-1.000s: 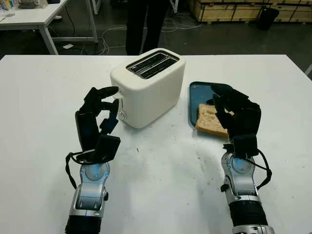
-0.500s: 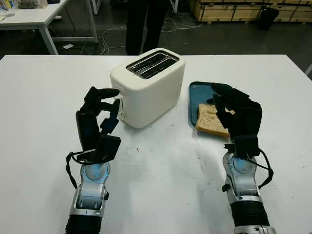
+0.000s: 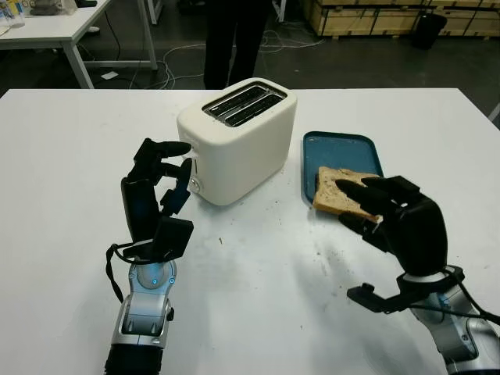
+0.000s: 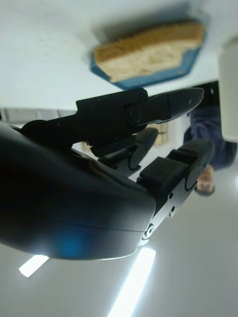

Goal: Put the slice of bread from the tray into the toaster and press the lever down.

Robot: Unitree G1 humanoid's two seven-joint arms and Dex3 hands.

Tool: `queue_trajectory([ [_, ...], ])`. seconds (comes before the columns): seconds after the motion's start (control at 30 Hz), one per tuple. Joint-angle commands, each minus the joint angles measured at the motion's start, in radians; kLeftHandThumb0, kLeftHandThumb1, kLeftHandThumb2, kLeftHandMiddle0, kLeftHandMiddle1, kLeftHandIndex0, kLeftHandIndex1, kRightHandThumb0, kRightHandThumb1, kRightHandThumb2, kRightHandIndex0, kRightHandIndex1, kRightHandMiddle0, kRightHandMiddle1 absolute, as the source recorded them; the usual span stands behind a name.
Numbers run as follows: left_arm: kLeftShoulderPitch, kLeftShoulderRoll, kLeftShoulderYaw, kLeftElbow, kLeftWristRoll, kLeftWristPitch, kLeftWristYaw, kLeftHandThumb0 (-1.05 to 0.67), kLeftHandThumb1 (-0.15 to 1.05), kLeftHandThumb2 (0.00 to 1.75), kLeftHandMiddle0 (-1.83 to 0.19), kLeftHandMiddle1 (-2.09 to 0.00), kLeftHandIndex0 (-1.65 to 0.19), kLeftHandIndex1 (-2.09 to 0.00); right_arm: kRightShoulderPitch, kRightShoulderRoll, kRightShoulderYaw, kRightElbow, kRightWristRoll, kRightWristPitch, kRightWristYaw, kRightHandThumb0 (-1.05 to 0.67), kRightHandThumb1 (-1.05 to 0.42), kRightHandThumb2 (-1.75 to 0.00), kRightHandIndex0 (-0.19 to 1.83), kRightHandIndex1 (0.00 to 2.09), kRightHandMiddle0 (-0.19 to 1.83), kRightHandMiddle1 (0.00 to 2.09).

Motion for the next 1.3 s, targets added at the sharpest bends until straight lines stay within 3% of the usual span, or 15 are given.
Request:
queue_trajectory([
  [0.0,-0.012,0.003,0.003,0.001,0.005,-0.013,0.005,-0.33,0.92,0.34,-0.59,-1.47,-0.50,-1.16,0.010,-0.028,0.023,0.017,-0.044,0.060,0.000,-0.58,-0.84,0.00,0.55,0.07,0.52,0.00],
  [0.3,-0.010,-0.001,-0.001,-0.003,-0.002,-0.010,-0.002,-0.34,0.92,0.34,-0.60,-1.47,-0.50,-1.18,-0.010,-0.082,0.116,0.082,-0.111,0.256,0.067,-0.64,-0.81,0.00,0.23,0.00,0.24,0.00],
  [0.57,-0.006,0.002,0.000,-0.006,0.003,-0.011,0.000,-0.35,0.92,0.34,-0.60,-1.48,-0.49,-1.19,-0.058,-0.118,0.195,0.163,-0.124,0.347,0.074,-0.62,-0.81,0.00,0.13,0.00,0.14,0.00],
  [1.27,-0.002,-0.001,0.002,0.001,-0.004,-0.050,0.008,-0.35,0.92,0.36,-0.61,-1.48,-0.50,-1.23,-0.215,-0.180,0.338,0.297,-0.084,0.325,0.071,-0.57,-0.85,-0.01,0.11,0.02,0.15,0.01],
])
